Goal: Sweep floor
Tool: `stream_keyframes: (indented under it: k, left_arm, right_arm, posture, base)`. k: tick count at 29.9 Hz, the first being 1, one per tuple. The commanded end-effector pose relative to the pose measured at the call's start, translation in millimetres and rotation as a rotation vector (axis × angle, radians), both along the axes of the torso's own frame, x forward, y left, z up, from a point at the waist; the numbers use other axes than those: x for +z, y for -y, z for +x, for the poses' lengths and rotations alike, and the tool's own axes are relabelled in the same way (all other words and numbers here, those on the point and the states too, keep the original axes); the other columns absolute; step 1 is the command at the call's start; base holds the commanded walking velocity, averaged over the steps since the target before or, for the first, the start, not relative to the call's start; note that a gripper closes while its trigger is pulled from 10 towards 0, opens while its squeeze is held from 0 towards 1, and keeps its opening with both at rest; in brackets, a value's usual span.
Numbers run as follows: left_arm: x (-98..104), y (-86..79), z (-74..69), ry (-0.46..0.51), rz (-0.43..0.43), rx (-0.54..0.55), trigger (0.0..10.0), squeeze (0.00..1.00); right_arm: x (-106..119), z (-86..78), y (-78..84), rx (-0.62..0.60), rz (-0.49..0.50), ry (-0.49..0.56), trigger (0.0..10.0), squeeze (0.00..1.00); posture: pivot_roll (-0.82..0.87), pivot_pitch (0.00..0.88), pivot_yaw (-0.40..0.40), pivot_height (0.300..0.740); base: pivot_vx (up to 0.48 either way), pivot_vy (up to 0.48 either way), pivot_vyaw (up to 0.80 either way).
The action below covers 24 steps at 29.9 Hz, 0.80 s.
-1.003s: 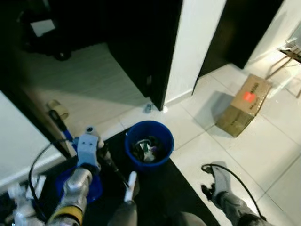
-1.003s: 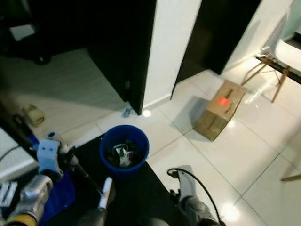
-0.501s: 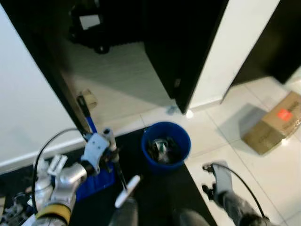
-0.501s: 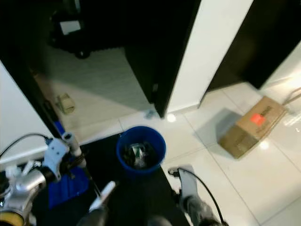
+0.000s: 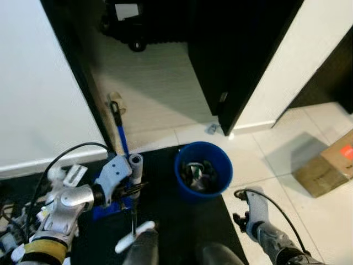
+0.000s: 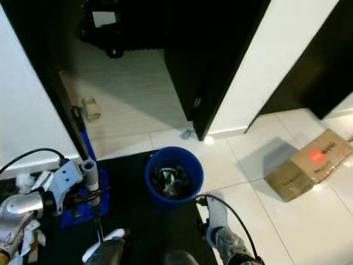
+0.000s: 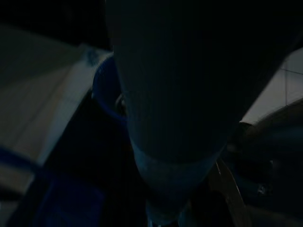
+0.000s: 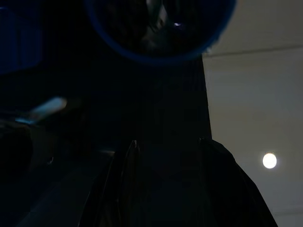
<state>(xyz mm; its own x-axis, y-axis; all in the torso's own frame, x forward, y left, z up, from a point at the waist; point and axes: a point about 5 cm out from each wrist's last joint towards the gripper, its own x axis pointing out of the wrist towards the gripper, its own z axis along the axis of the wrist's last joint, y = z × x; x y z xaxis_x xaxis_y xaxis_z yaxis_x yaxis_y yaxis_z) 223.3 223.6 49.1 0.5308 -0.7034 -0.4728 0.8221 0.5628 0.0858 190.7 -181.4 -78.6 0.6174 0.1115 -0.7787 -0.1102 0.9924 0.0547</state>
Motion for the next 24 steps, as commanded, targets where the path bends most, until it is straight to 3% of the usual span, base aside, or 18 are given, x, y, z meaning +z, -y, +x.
stream_keyframes:
  k: [1,15,19,21,22,23,24]
  left_arm:
    - [6.6,-5.7,-5.6,-0.025,0.013,-0.021,10.0,0.0]
    - [22.6,-30.2,-12.0,-0.005,0.069,0.107,10.0,0.0]
    - [16.3,-49.2,-8.7,0.033,0.179,0.282,10.0,0.0]
    - [9.8,-56.8,-8.9,0.033,0.214,0.38,10.0,0.0]
    - [9.8,-56.8,-8.9,0.033,0.214,0.38,10.0,0.0]
    - [1.4,-62.9,-12.3,0.012,0.24,0.469,10.0,0.0]
    - [1.4,-62.9,-12.3,0.012,0.24,0.469,10.0,0.0]
  right_arm:
    - [-2.4,-5.4,4.6,-0.017,-0.003,-0.022,10.0,0.0]
    - [-1.0,-1.9,3.0,-0.003,-0.001,-0.018,10.0,0.0]
    - [-0.9,-1.6,1.8,0.001,0.003,-0.018,10.0,0.0]
    - [-0.9,-1.6,1.6,0.001,0.005,-0.018,10.0,0.0]
    - [-0.9,-1.6,1.6,0.001,0.005,-0.018,10.0,0.0]
    - [-0.8,-1.4,1.5,0.0,0.007,-0.017,10.0,0.0]
    - [-0.8,-1.4,1.5,0.0,0.007,-0.017,10.0,0.0]
  posture:
    - [0.14,0.0,-0.103,0.74]
    - [0.16,0.0,-0.109,0.74]
    - [0.16,0.0,-0.108,0.74]
    - [0.16,0.0,-0.108,0.74]
    - [0.16,0.0,-0.108,0.74]
    - [0.16,0.0,-0.107,0.74]
    - [0.16,0.0,-0.107,0.74]
  base:
    - [0.0,0.0,0.8]
    - [0.0,0.0,0.8]
    - [0.0,0.0,0.8]
    - [0.0,0.0,0.8]
    - [0.0,0.0,0.8]
    - [0.0,0.0,0.8]
    - [0.0,0.0,0.8]
